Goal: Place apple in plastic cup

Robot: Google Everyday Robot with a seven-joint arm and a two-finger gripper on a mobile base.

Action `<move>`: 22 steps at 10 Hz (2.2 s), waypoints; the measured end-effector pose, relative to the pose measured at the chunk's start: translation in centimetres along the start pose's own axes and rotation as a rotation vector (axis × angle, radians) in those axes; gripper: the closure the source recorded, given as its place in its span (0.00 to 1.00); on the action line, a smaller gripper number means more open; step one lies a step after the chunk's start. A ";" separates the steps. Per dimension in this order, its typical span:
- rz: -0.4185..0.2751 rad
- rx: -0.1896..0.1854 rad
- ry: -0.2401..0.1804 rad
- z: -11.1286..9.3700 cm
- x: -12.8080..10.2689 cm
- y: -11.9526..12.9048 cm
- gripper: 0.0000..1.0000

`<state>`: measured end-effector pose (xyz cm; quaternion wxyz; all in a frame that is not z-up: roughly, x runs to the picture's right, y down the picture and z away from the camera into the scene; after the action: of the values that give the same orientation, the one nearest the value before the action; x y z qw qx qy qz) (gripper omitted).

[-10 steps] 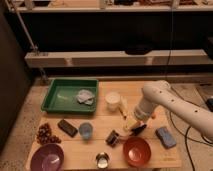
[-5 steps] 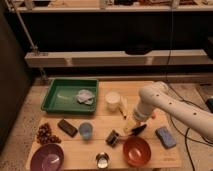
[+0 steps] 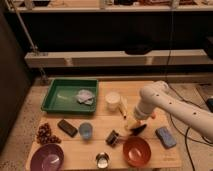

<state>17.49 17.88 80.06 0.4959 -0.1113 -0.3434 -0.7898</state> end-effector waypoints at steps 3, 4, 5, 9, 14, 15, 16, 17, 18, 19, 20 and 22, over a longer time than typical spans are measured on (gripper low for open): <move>0.013 0.008 0.029 0.3 1.0 1.4 0.20; 0.012 0.010 0.033 0.4 1.1 1.5 0.20; 0.010 0.015 0.036 0.6 1.4 1.6 0.20; -0.005 0.042 0.032 1.5 2.1 1.8 0.42; -0.070 0.100 -0.068 1.2 3.0 -1.1 0.92; -0.080 0.099 -0.075 0.5 3.0 -1.7 0.97; -0.090 0.094 -0.074 -1.1 3.1 -2.5 0.98; -0.094 0.086 -0.068 -2.5 3.1 -2.9 0.98; -0.097 0.079 -0.057 -3.9 3.2 -3.1 0.98; -0.103 0.076 -0.034 -5.8 3.4 -3.2 0.98; -0.117 0.093 -0.005 -7.3 3.6 -3.1 0.98; -0.182 0.168 0.075 -9.7 4.2 -3.2 0.98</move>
<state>14.29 9.48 73.64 0.4423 -0.0083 -0.3983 -0.8035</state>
